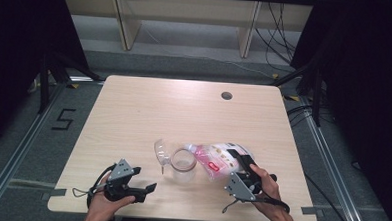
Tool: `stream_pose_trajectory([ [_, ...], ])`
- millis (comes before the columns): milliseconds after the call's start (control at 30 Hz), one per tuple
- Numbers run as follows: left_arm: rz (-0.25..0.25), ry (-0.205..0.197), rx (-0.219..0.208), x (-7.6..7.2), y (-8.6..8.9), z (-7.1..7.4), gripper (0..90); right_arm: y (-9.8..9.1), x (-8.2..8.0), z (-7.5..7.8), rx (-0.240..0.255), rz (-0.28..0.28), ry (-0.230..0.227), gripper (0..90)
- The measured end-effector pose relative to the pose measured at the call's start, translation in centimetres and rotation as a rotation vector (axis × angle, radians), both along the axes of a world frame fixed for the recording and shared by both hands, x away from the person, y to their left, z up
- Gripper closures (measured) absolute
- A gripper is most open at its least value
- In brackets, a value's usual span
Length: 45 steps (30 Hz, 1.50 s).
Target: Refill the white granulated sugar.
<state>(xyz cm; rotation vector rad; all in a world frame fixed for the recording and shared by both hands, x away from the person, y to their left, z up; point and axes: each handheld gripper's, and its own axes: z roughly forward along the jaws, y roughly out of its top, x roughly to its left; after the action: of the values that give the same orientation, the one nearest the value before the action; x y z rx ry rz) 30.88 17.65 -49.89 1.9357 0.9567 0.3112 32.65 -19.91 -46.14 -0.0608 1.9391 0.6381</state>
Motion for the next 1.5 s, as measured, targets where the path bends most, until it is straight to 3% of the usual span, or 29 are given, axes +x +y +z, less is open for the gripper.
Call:
stream_pose_trajectory([
  [100,-0.003,-0.003,0.005,0.01,0.02,0.02,17.1,0.16,-0.44,-0.32,0.018,-0.042,0.023,53.6],
  [200,-0.006,0.002,0.012,0.00,0.02,0.04,17.1,0.17,-0.24,0.01,-0.032,-0.007,-0.023,53.6],
  [267,-0.004,0.001,0.010,0.01,0.01,0.05,17.1,0.17,-0.47,-0.31,-0.001,-0.041,0.001,53.7],
  [300,-0.002,0.002,0.009,0.00,0.01,0.04,17.1,0.11,0.04,-0.25,-0.037,0.020,-0.060,53.7],
  [333,-0.002,0.001,0.009,0.01,0.01,0.04,17.1,0.10,-0.02,-0.16,-0.055,0.013,-0.065,53.7],
  [400,-0.003,0.002,0.009,0.00,0.01,0.04,17.1,0.18,-0.48,-0.32,-0.031,-0.043,-0.025,53.7],
  [533,-0.003,-0.003,0.002,0.02,0.00,-0.01,17.1,0.18,-0.45,-0.32,-0.033,-0.039,-0.027,53.8],
  [567,-0.003,-0.002,0.004,0.01,0.01,0.00,17.1,0.21,-0.29,-0.07,-0.075,-0.011,-0.062,53.8],
  [600,-0.003,-0.001,0.007,0.01,0.01,0.02,17.1,0.16,-0.51,-0.33,-0.059,-0.043,-0.032,53.8],
  [667,-0.004,0.001,0.009,-0.01,0.02,0.04,17.1,0.13,-0.52,-0.31,-0.071,-0.043,-0.021,53.8],
  [700,-0.004,0.000,0.009,-0.01,0.02,0.04,17.1,0.07,-0.51,-0.14,-0.077,-0.037,-0.064,53.8],
  [800,-0.006,0.001,0.012,0.00,0.02,0.03,17.1,0.08,-0.25,-0.17,-0.128,0.005,-0.103,53.9],
  [833,-0.004,0.001,0.011,-0.01,0.00,0.03,17.1,0.01,-0.32,0.04,-0.158,-0.006,-0.091,53.9],
  [867,-0.005,0.001,0.012,-0.01,0.00,0.03,17.1,0.11,-0.37,-0.30,-0.103,-0.010,-0.061,53.9],
  [900,-0.005,0.000,0.013,-0.01,0.01,0.03,17.1,0.07,-0.68,-0.25,-0.091,-0.046,-0.042,54.0],
  [1033,-0.006,0.001,0.011,-0.02,0.01,0.02,17.1,0.16,-0.59,-0.41,-0.084,-0.035,-0.040,54.0],
  [1100,-0.005,0.002,0.011,-0.02,0.00,0.02,17.1,0.08,-0.57,-0.29,-0.102,-0.035,-0.051,54.0],
  [1133,-0.005,0.002,0.013,-0.02,0.01,0.04,17.1,0.07,-0.27,-0.29,-0.112,0.007,-0.080,54.0],
  [1167,-0.005,0.001,0.012,-0.02,0.00,0.02,17.1,-0.03,-0.21,0.15,-0.181,0.016,-0.106,54.1],
  [1200,-0.006,0.001,0.012,-0.01,0.01,0.03,17.1,0.03,-0.23,0.31,-0.206,0.022,-0.132,54.0],
  [1233,-0.004,-0.003,0.006,0.01,0.03,0.04,17.1,0.03,-0.32,0.09,-0.189,0.009,-0.113,54.1],
  [1333,0.007,-0.002,0.003,0.02,0.19,0.06,17.1,0.15,-0.31,0.23,-0.206,0.025,-0.148,54.1],
  [1367,0.012,0.001,-0.002,0.01,0.16,0.04,17.1,0.18,-0.40,0.06,-0.201,0.014,-0.133,54.1],
  [1467,0.011,0.001,-0.001,0.00,0.16,0.06,17.1,0.37,-0.46,0.23,-0.250,0.023,-0.180,54.2],
  [1500,0.008,0.001,0.005,0.02,0.18,0.08,17.1,0.28,-0.58,0.02,-0.224,0.006,-0.164,54.2],
])
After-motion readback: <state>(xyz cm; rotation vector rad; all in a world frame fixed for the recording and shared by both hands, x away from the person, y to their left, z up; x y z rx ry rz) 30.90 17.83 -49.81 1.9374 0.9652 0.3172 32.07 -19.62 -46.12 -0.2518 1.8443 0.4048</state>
